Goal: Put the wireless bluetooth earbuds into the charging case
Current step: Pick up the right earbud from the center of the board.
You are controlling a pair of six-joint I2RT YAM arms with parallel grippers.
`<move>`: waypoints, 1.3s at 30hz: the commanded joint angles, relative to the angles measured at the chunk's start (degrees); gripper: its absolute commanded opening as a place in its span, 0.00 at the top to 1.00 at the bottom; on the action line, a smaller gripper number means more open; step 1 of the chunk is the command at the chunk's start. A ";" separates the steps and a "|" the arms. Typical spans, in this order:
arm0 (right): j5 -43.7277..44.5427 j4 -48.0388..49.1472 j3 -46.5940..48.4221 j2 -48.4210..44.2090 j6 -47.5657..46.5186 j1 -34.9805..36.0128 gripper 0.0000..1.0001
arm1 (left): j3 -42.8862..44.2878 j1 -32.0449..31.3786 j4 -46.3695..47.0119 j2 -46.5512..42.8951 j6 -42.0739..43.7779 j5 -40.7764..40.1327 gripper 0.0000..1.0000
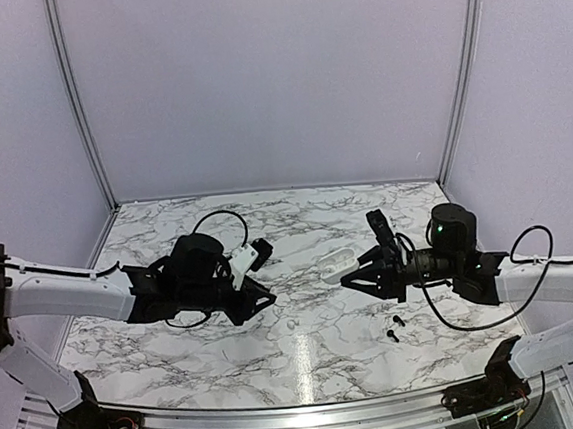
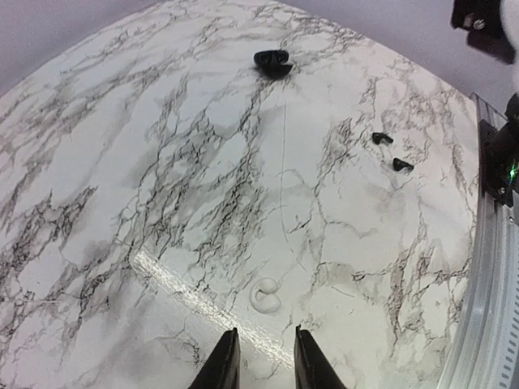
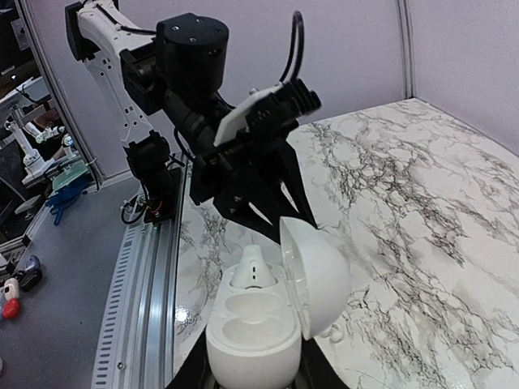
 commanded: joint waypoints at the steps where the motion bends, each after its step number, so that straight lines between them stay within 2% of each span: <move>1: 0.50 1.06 -0.53 -2.16 0.68 -0.50 1.00 | 3.17 0.86 1.60 7.14 -3.23 2.34 0.75; 7: 0.77 -0.51 -0.63 -3.92 0.26 -0.45 1.00 | 7.06 1.76 1.61 15.15 -5.62 1.86 0.77; 15: 0.95 -1.53 -0.45 -4.48 -0.14 -0.45 1.00 | 10.85 2.18 0.27 21.22 -6.40 1.86 0.78; 39: 1.70 -3.21 -0.23 -5.27 -1.48 -0.46 1.00 | 14.06 1.02 -2.95 27.62 -5.21 5.96 0.78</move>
